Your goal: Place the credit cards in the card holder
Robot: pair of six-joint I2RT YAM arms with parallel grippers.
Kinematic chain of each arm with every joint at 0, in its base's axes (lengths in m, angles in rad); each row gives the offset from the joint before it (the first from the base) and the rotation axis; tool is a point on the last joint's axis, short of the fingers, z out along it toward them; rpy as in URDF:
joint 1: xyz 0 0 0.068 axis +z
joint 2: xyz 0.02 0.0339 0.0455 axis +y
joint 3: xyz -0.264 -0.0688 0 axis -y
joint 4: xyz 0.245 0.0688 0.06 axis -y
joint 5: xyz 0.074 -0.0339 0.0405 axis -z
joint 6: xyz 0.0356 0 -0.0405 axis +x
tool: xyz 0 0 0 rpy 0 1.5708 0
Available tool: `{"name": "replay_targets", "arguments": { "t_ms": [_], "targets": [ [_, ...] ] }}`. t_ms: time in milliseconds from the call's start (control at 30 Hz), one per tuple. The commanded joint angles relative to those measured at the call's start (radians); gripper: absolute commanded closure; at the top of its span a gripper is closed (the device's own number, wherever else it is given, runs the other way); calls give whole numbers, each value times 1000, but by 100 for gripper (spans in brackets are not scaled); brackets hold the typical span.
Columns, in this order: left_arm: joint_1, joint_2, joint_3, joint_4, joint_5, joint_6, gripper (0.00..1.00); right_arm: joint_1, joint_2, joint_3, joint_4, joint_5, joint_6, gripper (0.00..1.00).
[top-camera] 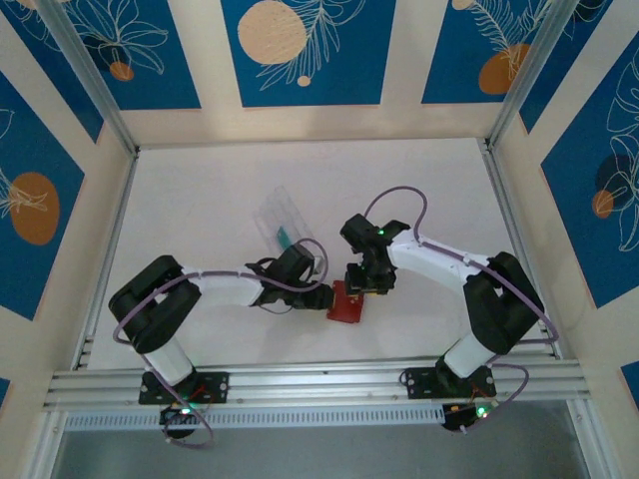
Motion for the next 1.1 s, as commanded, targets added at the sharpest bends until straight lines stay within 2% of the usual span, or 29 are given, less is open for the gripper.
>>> {"name": "replay_targets", "arguments": {
  "t_ms": [0,167,567,867,1067],
  "targets": [
    [43,27,47,-55,29,45,56,21,36,53,-44,32,2,53],
    [82,47,64,-60,40,60,57,57,102,115,-81,54,9,56],
    [89,66,58,-48,52,73,56,147,198,196,-222,191,60,62],
    [90,59,40,-34,58,69,56,172,233,221,-254,243,83,71],
    [93,54,38,-34,60,72,57,177,214,211,-265,253,95,81]
  ]
}}
